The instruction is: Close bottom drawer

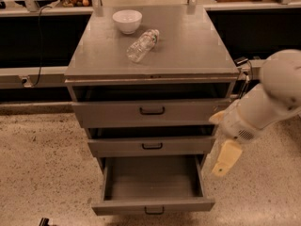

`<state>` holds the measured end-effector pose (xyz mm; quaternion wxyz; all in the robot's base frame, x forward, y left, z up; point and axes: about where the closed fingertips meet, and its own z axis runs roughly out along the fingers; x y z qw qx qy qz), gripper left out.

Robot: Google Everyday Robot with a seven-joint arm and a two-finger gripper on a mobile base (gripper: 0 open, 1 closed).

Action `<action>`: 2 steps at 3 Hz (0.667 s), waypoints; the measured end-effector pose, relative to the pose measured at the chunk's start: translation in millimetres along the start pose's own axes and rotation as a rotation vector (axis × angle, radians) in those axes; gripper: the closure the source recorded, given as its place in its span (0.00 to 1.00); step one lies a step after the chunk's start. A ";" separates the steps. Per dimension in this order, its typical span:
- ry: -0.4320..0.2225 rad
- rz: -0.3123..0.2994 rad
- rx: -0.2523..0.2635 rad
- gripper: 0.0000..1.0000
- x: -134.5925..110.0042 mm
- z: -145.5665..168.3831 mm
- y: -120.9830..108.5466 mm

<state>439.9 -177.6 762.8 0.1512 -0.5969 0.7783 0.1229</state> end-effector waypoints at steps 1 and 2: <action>-0.095 0.029 -0.076 0.00 3.9 81.7 19.6; -0.198 0.013 -0.015 0.00 6.7 113.6 25.2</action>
Offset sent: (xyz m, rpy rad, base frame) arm 0.0085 0.0430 -0.1346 0.3112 -0.2926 -0.0645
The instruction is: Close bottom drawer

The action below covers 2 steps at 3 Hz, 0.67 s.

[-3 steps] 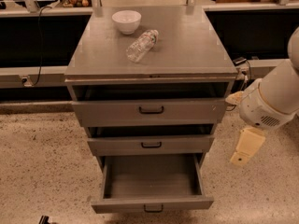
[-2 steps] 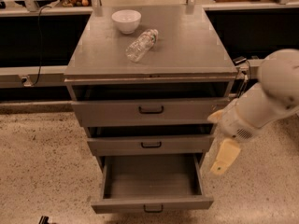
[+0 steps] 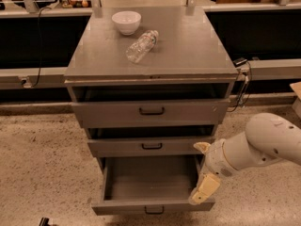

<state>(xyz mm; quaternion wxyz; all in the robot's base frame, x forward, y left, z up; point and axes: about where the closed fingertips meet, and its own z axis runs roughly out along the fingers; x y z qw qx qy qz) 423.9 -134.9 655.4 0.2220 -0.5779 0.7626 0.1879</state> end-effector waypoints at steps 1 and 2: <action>-0.039 -0.033 0.115 0.00 -0.3 -1.6 -22.4; 0.019 0.015 0.033 0.00 16.5 50.8 -21.5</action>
Offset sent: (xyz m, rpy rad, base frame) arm 0.0198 0.0458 -0.1492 -0.0455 0.2166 -0.0120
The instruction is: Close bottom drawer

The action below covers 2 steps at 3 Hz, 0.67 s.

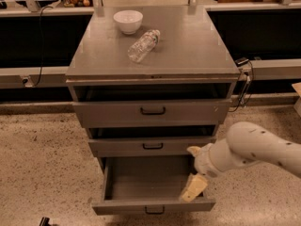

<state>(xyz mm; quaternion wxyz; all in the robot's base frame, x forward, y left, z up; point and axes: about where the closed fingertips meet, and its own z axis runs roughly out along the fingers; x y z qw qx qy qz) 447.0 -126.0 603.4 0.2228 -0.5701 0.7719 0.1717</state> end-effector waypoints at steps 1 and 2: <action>-0.017 0.042 -0.118 0.00 22.1 88.0 33.7; -0.083 0.000 -0.101 0.00 34.5 155.4 45.8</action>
Offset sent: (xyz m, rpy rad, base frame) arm -0.0292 0.0953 -0.2190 0.1605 -0.0462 0.0794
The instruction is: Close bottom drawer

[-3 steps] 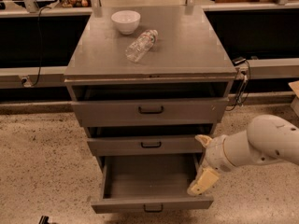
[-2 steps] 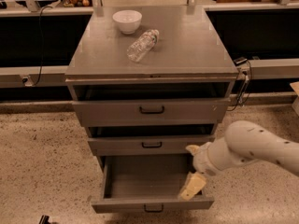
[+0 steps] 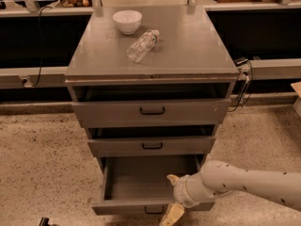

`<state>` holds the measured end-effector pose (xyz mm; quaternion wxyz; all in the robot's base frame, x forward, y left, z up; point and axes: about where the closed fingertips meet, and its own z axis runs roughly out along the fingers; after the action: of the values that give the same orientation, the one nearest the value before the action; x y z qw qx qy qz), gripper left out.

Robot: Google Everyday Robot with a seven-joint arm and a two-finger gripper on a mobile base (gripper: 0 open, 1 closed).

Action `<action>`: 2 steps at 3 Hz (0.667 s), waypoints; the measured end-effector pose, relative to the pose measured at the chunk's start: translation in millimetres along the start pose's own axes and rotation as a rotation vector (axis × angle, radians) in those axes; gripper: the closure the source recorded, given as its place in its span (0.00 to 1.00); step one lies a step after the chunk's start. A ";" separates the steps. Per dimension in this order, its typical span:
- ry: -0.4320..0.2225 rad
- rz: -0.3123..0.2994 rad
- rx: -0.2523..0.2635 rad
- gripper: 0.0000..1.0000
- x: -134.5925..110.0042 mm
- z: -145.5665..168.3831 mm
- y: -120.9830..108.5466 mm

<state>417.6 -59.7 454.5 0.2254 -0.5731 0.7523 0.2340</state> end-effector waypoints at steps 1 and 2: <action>-0.014 0.011 0.024 0.00 1.2 7.7 -6.4; -0.043 -0.009 -0.004 0.00 -4.5 26.8 -16.8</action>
Offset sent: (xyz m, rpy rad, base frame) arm 0.0272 0.0411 -0.0707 0.1303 0.0544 0.0353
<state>436.8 -43.9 434.5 0.2412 -0.5719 0.7442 0.2468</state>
